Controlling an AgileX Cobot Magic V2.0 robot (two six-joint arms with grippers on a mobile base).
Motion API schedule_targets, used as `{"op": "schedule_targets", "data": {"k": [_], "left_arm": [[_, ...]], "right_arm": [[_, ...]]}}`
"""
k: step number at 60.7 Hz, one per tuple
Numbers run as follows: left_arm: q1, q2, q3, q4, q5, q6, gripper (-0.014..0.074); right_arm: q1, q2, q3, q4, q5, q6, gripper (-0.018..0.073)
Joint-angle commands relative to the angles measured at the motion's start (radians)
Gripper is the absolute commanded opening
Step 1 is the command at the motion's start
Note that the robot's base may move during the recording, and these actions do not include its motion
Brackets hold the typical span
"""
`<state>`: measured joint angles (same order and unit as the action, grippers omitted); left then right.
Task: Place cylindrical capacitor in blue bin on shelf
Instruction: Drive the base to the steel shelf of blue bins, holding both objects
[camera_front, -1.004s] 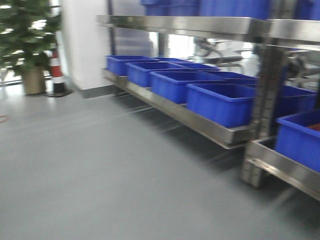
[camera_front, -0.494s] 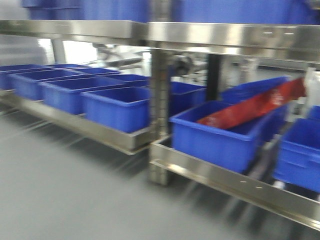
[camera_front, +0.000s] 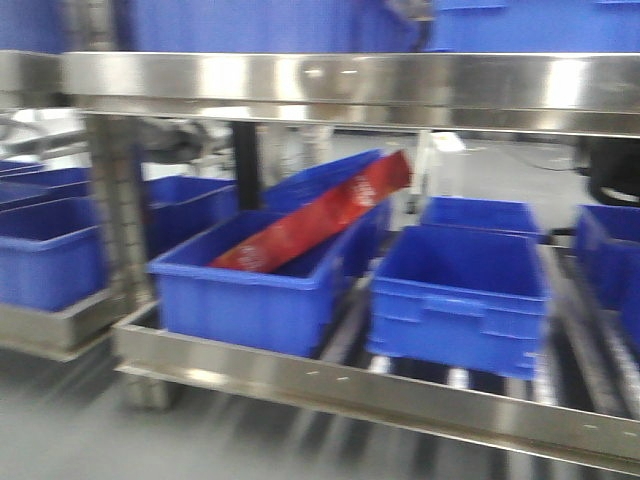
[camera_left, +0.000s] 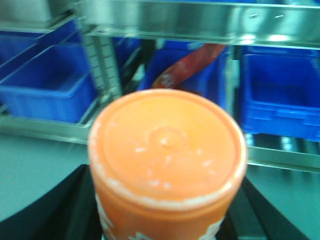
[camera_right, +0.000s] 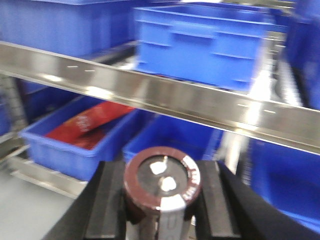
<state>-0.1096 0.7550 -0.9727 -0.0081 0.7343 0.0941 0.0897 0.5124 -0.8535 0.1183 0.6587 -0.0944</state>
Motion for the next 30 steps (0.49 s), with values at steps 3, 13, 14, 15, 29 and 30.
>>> {"op": "schedule_targets", "data": {"k": [3, 13, 14, 15, 29, 30], "left_arm": [[-0.006, -0.002, -0.008, -0.005, -0.018, 0.003, -0.0111], [-0.006, -0.002, -0.008, -0.005, -0.018, 0.003, -0.0111], [-0.006, -0.002, -0.008, -0.005, -0.018, 0.003, -0.0111], [-0.006, -0.002, -0.008, -0.005, -0.018, 0.003, -0.0111], [-0.006, -0.002, -0.008, -0.005, -0.018, 0.003, -0.0111], [-0.006, -0.002, -0.008, -0.005, -0.018, 0.003, -0.0111]], "right_arm": [[0.001, -0.005, -0.01, -0.003, -0.037, -0.001, -0.009], [0.001, -0.005, -0.01, -0.003, -0.037, -0.001, -0.009], [0.001, -0.005, -0.01, -0.003, -0.037, -0.001, -0.009], [0.001, -0.005, -0.01, -0.003, -0.037, -0.001, -0.009], [0.001, -0.005, -0.01, -0.003, -0.037, -0.001, -0.009], [0.001, -0.005, -0.01, -0.003, -0.037, -0.001, -0.009]]}}
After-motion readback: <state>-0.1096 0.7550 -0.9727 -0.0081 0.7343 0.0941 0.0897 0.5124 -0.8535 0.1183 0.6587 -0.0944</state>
